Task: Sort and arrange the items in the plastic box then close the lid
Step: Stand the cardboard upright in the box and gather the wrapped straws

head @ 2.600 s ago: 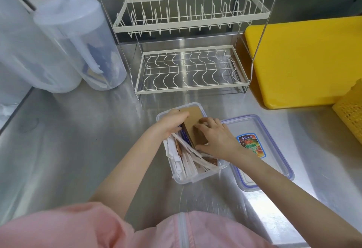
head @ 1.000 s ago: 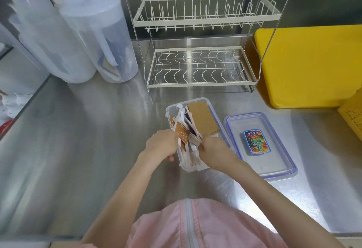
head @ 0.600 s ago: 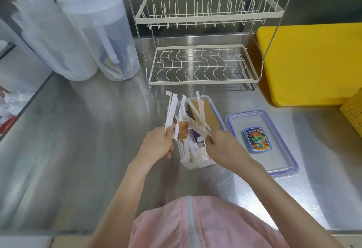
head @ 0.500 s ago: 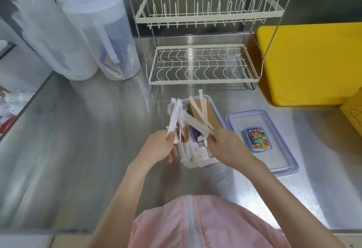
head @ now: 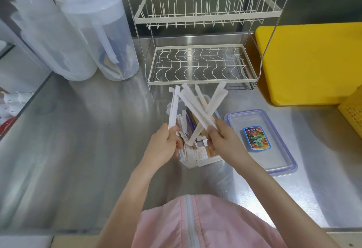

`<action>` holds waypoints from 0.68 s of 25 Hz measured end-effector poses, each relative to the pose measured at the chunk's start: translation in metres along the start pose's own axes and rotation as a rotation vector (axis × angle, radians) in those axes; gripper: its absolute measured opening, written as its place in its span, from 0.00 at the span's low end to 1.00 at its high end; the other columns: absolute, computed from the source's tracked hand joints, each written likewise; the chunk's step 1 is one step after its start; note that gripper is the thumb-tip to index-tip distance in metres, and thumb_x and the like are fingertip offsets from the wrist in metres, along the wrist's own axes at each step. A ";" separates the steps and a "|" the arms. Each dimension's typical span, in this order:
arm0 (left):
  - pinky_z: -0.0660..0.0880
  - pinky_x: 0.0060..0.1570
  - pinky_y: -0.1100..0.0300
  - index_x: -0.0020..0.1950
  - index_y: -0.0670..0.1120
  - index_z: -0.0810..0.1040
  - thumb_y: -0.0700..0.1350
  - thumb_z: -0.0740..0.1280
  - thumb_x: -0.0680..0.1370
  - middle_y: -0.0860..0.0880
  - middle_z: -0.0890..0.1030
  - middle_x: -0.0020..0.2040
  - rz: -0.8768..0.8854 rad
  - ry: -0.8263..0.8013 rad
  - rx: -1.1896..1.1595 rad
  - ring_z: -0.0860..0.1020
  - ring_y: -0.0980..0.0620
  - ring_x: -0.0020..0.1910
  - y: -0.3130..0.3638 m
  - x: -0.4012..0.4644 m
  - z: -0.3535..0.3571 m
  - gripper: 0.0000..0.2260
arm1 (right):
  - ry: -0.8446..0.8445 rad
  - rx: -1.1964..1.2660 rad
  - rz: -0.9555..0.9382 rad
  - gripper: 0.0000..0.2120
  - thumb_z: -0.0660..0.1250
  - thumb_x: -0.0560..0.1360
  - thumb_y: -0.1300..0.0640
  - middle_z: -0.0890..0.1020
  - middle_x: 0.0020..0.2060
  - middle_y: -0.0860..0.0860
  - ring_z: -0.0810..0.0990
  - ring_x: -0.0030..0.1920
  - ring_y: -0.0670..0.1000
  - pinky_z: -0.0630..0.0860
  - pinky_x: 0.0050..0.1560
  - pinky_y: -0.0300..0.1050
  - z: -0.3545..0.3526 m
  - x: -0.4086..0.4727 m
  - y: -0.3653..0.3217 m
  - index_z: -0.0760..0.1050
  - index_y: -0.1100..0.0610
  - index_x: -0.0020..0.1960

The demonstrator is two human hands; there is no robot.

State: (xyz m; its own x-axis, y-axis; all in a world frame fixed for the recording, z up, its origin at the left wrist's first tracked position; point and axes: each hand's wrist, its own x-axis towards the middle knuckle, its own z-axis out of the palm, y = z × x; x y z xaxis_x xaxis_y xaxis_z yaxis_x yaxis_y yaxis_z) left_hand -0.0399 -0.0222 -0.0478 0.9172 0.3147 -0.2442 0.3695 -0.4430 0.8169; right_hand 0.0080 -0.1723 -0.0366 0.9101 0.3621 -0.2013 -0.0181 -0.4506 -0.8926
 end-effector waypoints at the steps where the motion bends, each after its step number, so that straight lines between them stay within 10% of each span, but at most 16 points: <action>1: 0.70 0.29 0.70 0.51 0.43 0.70 0.42 0.50 0.80 0.53 0.75 0.29 -0.003 0.017 -0.087 0.70 0.60 0.21 0.002 -0.001 0.003 0.10 | 0.017 0.114 0.016 0.08 0.53 0.78 0.62 0.72 0.24 0.46 0.70 0.24 0.42 0.69 0.27 0.33 0.001 0.001 -0.002 0.68 0.60 0.42; 10: 0.69 0.36 0.74 0.56 0.48 0.71 0.46 0.50 0.81 0.54 0.77 0.42 0.088 0.087 -0.106 0.75 0.58 0.40 0.021 -0.008 0.026 0.12 | 0.065 0.365 0.038 0.13 0.51 0.79 0.61 0.69 0.28 0.51 0.68 0.22 0.40 0.67 0.23 0.28 0.006 0.004 -0.007 0.68 0.55 0.37; 13: 0.71 0.48 0.54 0.55 0.42 0.71 0.46 0.49 0.81 0.41 0.80 0.49 0.097 -0.011 -0.028 0.78 0.44 0.49 0.023 -0.011 0.038 0.14 | 0.091 0.360 0.091 0.10 0.51 0.78 0.59 0.73 0.37 0.54 0.73 0.33 0.44 0.72 0.34 0.33 0.014 0.006 -0.006 0.70 0.59 0.50; 17: 0.71 0.41 0.53 0.54 0.41 0.68 0.45 0.51 0.80 0.39 0.80 0.49 0.184 -0.023 0.152 0.78 0.40 0.46 0.022 -0.011 0.045 0.10 | 0.120 0.289 0.091 0.12 0.51 0.79 0.57 0.74 0.43 0.51 0.75 0.44 0.47 0.74 0.48 0.40 0.023 0.008 -0.002 0.66 0.61 0.59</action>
State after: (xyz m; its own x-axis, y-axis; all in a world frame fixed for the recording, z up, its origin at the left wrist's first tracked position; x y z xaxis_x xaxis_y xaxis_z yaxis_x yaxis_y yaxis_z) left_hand -0.0355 -0.0731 -0.0507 0.9737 0.1985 -0.1122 0.2125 -0.6125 0.7613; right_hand 0.0060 -0.1502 -0.0459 0.9413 0.2246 -0.2518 -0.2027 -0.2202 -0.9542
